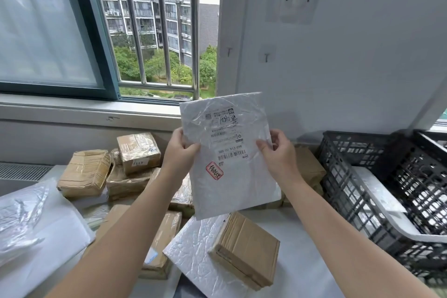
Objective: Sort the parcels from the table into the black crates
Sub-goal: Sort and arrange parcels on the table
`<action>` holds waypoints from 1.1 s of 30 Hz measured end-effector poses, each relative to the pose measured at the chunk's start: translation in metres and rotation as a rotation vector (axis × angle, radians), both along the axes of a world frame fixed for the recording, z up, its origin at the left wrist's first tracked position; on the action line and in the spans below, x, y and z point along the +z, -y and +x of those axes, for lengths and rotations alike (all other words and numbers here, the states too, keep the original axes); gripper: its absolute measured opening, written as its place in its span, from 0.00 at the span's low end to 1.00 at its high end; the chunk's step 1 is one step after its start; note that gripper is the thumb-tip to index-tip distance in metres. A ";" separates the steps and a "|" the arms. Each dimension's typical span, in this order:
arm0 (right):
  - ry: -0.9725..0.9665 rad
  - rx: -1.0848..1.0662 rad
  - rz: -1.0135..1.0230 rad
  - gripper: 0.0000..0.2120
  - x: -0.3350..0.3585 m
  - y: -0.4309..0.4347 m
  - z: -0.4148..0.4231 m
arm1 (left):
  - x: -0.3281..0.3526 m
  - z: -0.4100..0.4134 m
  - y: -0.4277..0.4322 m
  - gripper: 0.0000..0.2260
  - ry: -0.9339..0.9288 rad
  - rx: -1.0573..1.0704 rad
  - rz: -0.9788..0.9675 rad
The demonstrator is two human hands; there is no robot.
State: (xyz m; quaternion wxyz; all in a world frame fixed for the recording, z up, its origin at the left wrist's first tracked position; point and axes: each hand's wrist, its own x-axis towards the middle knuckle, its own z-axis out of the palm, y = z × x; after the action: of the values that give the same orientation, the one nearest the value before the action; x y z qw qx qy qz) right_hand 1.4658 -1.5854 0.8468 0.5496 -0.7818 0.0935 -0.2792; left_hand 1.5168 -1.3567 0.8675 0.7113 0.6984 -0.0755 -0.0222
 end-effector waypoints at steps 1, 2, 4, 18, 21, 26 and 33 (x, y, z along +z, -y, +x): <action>0.001 0.012 -0.052 0.06 0.004 0.001 0.001 | 0.002 0.002 -0.001 0.18 0.040 0.050 0.020; -0.005 0.021 -0.097 0.04 0.007 0.002 0.003 | 0.005 0.004 -0.002 0.19 0.076 0.083 0.033; -0.004 0.027 -0.141 0.03 0.013 0.004 0.005 | 0.011 0.008 -0.003 0.20 0.113 0.080 0.008; -0.097 0.213 -0.896 0.08 0.085 -0.012 0.025 | 0.070 0.012 -0.009 0.41 0.848 0.329 0.981; -0.047 0.249 -1.101 0.10 0.098 -0.019 0.030 | 0.087 0.009 -0.003 0.41 1.002 0.232 1.108; 0.114 0.233 -1.168 0.18 0.110 -0.034 0.030 | 0.096 0.015 0.010 0.19 0.815 -0.069 1.403; 0.450 -0.068 -1.120 0.13 0.108 -0.038 0.024 | 0.076 0.025 -0.001 0.06 0.478 -0.088 1.040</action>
State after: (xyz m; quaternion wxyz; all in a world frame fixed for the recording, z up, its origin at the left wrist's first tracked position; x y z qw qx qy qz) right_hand 1.4893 -1.5474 0.9547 0.0514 -0.8706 -0.1614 -0.4619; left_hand 1.5422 -1.3556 0.9439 0.2360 0.9382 -0.2424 0.0724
